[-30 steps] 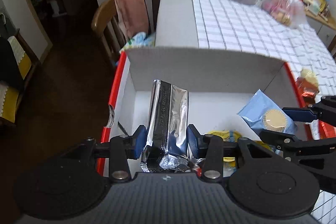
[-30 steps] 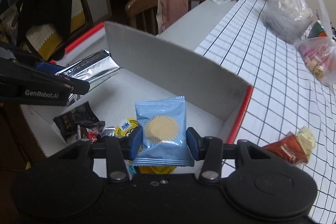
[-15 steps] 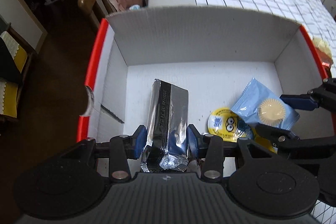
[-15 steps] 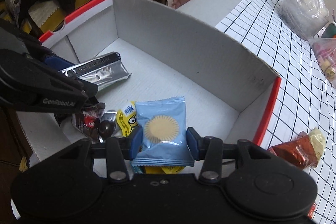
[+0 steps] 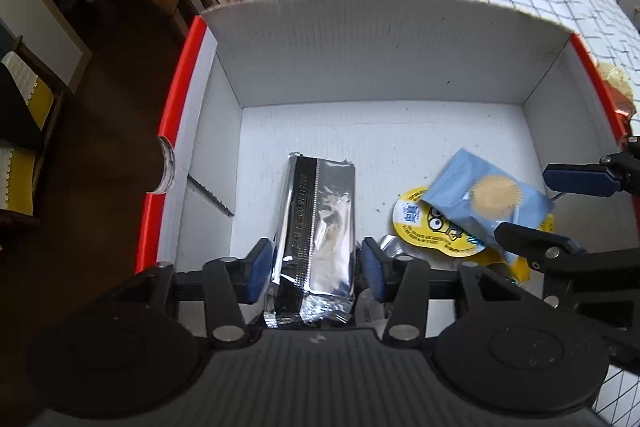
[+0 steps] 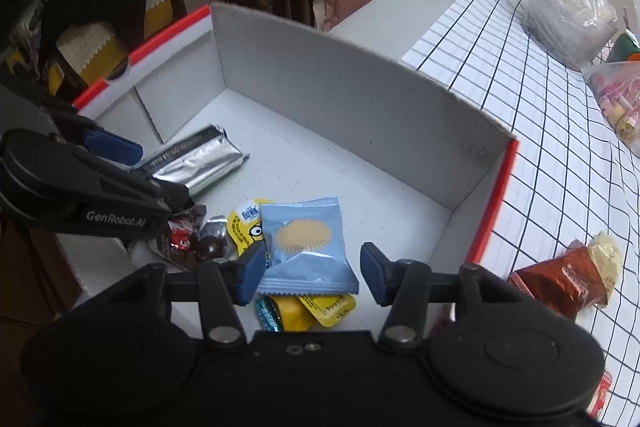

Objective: Organize snacks
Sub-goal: 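Carry both packets into the white box and open both grippers, then move both grippers back over the remaining snack bags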

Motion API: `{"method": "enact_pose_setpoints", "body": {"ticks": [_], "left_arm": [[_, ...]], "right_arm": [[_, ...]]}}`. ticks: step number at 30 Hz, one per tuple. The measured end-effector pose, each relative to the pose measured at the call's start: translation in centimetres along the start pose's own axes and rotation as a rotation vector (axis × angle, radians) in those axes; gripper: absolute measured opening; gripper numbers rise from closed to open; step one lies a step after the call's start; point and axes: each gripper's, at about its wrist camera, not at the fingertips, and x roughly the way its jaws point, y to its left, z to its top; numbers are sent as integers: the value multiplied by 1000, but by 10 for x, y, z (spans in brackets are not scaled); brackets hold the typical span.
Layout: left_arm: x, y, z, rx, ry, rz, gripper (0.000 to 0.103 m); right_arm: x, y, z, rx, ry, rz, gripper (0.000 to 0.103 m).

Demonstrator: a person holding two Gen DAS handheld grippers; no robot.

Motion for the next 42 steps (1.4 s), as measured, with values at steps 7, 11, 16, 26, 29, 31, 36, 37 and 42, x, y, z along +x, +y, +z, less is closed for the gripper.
{"method": "enact_pose_setpoints", "body": {"ticks": [7, 11, 16, 26, 29, 31, 36, 37, 42], "left_arm": [[-27, -5, -8, -17, -79, -34, 60], [-45, -11, -11, -18, -139, -42, 64], [-70, -18, -17, -15, -215, -69, 68], [-114, -43, -29, -10, -388, -132, 80], [-123, -52, -32, -4, -424, -152, 83], [-127, -61, -34, 4, -442, -156, 83], [-135, -86, -36, 25, -470, -186, 84], [-135, -92, -36, 29, -472, -195, 84], [-135, -129, -34, 47, -474, -227, 85]], "right_arm": [[-35, -8, -4, 39, -70, 42, 58], [-54, -12, -9, 59, -110, 60, 62], [-78, -21, -17, 87, -164, 80, 68], [-124, -45, -41, 153, -282, 111, 84], [-134, -54, -50, 165, -305, 112, 87], [-141, -62, -58, 180, -328, 109, 95], [-157, -88, -79, 216, -351, 96, 96], [-159, -94, -84, 218, -351, 90, 100], [-173, -125, -110, 222, -348, 58, 103]]}}
